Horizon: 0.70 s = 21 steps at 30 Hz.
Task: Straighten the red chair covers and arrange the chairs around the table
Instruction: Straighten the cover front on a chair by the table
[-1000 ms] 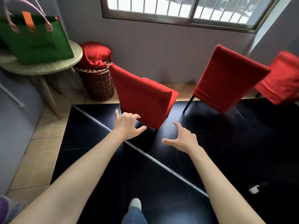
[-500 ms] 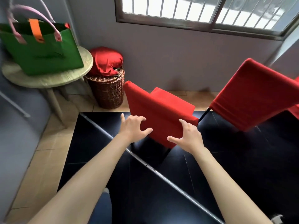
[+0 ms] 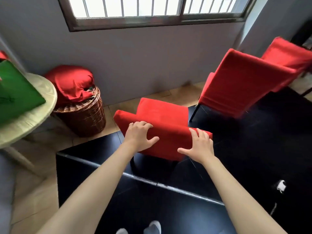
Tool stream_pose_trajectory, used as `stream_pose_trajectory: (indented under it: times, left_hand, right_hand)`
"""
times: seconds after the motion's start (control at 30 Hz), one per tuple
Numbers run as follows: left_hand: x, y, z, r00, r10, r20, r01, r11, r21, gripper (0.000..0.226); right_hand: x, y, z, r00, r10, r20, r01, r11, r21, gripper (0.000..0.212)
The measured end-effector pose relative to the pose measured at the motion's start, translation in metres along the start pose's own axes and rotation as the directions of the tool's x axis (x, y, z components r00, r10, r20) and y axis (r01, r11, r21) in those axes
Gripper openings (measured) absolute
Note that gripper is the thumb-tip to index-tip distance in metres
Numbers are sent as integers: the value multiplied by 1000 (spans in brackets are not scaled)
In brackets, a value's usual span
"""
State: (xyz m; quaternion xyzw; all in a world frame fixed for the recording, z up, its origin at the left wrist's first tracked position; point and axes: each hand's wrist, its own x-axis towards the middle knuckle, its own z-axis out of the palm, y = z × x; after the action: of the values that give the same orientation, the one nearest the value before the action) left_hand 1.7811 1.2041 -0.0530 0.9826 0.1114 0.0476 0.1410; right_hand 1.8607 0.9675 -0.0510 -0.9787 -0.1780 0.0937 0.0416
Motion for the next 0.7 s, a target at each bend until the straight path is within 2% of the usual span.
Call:
stream_pose_trajectory:
  times: [0.27,0.53,0.7]
  left_hand:
    - [53,-5,32,988,79,131,-85,995,42,65]
    - [86,-10,53,972,133,192,-140,990,19,70]
    - [98,-22,59,964,161,214,-180,981,74,91]
  right_hand:
    - [54,9,9,996,3,86,-3,1000,0,109]
    - [88,21,25,980,22,196,-23,1000,4,113]
    - [98,24,25,971,-26,237,57,990,-129,107]
